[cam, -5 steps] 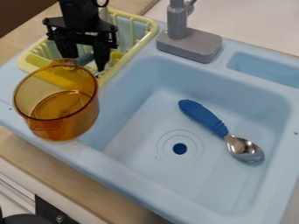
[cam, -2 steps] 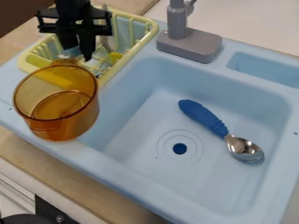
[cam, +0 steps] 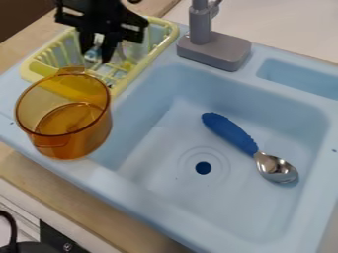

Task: Moved the plastic spatula into the sink, on top of the blue spoon

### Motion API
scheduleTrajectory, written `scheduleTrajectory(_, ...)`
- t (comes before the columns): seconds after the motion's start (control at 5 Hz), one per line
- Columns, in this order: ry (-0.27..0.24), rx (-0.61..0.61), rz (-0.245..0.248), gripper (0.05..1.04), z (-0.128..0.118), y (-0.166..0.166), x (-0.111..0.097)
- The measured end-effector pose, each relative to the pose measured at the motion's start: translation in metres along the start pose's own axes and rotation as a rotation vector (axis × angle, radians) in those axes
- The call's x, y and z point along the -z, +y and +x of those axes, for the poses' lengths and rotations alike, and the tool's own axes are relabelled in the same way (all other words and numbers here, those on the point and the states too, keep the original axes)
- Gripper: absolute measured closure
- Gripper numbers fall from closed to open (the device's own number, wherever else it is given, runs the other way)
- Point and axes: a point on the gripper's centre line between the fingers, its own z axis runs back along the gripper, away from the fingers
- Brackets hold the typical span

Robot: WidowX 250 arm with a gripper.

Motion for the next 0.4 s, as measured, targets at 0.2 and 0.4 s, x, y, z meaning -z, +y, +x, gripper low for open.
scheduleTrajectory(0.2, -0.019, -0.009, 0.061, 0.85, -0.0002, 0.001, -0.0045)
scheduleTrajectory(0.4, -0.025, -0.031, 0.094, 0.85, -0.0037, 0.002, -0.0107)
